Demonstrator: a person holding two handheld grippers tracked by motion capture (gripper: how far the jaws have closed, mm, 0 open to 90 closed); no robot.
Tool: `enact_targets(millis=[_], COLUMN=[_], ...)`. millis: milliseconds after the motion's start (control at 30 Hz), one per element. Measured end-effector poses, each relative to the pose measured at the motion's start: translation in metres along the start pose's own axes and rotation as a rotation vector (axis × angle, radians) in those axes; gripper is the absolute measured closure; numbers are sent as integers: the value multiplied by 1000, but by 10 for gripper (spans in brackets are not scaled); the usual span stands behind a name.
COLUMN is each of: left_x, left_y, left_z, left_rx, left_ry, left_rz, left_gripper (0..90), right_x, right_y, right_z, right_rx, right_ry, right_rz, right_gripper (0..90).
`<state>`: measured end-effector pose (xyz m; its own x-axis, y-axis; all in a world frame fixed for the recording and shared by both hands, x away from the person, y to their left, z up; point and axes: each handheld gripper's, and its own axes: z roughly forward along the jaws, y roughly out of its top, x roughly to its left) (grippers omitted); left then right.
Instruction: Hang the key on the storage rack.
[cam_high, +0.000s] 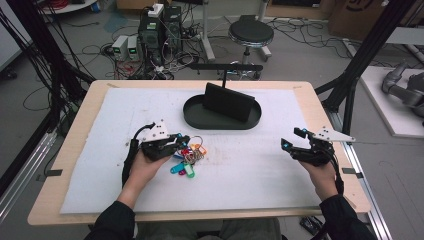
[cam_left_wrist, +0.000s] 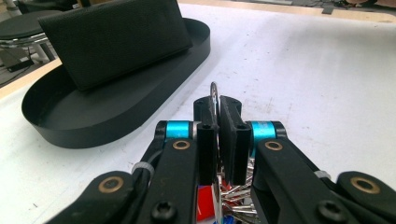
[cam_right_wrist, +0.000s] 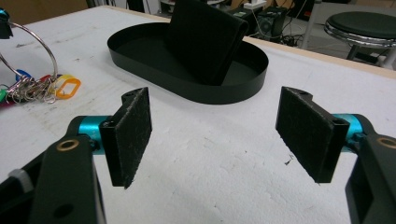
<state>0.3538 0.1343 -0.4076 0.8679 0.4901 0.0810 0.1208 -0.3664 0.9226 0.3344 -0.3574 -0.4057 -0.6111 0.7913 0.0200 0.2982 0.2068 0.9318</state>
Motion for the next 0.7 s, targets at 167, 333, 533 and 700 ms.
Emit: enact_targets(millis=[167,333,533,700], left_x=[1,1,-1,-4], left_y=[0,2,10,21], left_z=[-1,-3,-6,-9], left_rx=[-5,-25,-53,-78], left_ry=[-8,-13,-18,-21], left_rz=[-1,-3,8,24], left_gripper=[858,859,859,859], right_x=[0,0,0,-1], right_y=[0,0,0,0], right_z=[0,0,1,2], right_rx=[2,3,6,6], right_ry=[0,1,4,5], right_rz=[3,4,3,2], right_gripper=[272,272,273,273])
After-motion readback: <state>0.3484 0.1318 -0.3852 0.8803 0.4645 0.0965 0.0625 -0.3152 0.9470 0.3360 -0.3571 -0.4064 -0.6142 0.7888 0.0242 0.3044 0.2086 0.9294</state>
